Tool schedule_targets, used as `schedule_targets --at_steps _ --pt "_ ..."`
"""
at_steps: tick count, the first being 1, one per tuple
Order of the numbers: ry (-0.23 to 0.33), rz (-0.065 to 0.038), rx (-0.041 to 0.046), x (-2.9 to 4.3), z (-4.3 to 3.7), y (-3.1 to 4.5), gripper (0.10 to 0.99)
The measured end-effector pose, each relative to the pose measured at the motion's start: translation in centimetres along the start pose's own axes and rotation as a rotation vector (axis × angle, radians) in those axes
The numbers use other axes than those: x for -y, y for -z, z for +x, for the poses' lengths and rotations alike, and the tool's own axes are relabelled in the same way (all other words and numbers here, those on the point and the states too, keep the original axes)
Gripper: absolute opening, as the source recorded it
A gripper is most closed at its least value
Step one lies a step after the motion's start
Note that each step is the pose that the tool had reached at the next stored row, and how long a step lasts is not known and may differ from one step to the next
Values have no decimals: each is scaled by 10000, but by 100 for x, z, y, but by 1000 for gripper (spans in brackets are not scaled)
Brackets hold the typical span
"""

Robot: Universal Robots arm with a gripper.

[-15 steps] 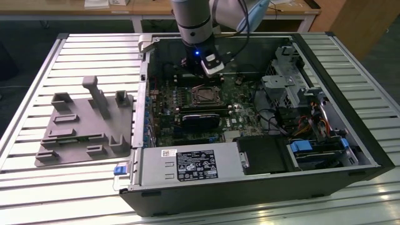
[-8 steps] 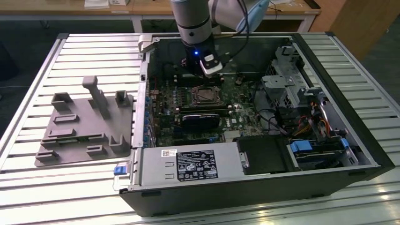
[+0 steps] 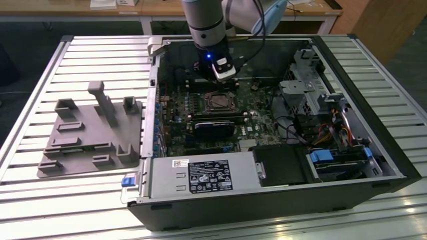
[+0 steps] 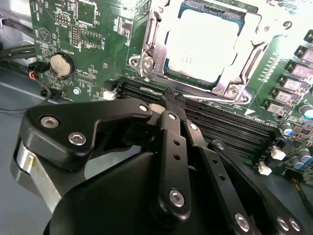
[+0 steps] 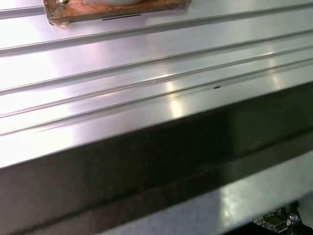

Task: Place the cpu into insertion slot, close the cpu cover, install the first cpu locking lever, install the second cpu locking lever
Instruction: 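Install the first cpu locking lever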

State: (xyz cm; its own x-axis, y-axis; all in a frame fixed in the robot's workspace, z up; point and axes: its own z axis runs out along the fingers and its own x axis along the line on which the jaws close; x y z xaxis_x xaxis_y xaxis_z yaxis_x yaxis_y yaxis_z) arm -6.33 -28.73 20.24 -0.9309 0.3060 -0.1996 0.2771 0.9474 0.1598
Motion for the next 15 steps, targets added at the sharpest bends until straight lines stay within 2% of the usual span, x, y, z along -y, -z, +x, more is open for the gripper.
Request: schedule_targets --at_steps 7,15 --pt "-309 168 101 -5 11 -29 102" --pt "-637 277 188 -4 24 -74 102"
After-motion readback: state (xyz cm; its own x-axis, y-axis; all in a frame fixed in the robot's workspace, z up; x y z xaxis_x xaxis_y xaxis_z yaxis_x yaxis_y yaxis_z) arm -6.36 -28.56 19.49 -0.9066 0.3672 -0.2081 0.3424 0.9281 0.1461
